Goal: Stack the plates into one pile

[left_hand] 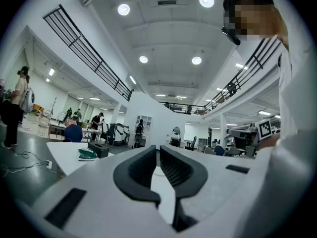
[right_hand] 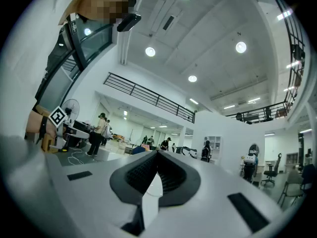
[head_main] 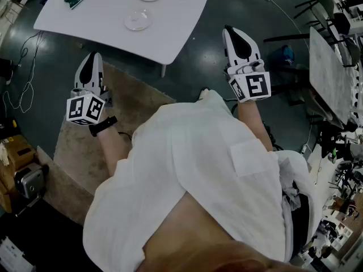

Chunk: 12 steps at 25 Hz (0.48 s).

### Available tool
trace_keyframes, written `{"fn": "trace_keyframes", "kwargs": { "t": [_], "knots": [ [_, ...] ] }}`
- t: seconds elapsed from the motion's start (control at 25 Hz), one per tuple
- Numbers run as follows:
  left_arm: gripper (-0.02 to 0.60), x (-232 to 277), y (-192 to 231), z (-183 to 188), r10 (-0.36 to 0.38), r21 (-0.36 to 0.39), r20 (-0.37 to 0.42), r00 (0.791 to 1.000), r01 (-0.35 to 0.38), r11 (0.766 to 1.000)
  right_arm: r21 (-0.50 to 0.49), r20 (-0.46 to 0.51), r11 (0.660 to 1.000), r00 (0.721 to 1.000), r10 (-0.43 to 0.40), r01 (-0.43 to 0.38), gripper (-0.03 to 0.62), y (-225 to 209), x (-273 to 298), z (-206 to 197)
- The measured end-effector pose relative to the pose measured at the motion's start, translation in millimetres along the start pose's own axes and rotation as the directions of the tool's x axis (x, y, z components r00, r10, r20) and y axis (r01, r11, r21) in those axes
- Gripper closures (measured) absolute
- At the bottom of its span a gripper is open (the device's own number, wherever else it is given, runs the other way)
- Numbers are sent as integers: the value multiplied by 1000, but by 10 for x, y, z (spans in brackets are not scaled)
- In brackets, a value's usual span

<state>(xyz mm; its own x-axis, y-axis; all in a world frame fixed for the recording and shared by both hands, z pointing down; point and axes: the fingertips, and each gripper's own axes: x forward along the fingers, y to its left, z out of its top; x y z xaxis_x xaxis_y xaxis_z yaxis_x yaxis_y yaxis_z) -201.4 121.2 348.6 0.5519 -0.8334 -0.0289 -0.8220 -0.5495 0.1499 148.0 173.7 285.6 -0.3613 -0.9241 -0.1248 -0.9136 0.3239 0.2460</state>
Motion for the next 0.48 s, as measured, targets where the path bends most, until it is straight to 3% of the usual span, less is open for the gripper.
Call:
{"fn": "trace_keyframes", "kwargs": {
  "t": [0.32, 0.48],
  "knots": [
    [551, -46, 38, -46, 9, -1, -8, 1000, -9, 1000, 0, -12, 1000, 1000, 17, -17, 568, 69, 67, -49],
    [551, -83, 19, -65, 9, 0, -10, 1000, -9, 1000, 55, 18, 998, 999, 42, -43, 568, 84, 56, -33]
  ]
}}
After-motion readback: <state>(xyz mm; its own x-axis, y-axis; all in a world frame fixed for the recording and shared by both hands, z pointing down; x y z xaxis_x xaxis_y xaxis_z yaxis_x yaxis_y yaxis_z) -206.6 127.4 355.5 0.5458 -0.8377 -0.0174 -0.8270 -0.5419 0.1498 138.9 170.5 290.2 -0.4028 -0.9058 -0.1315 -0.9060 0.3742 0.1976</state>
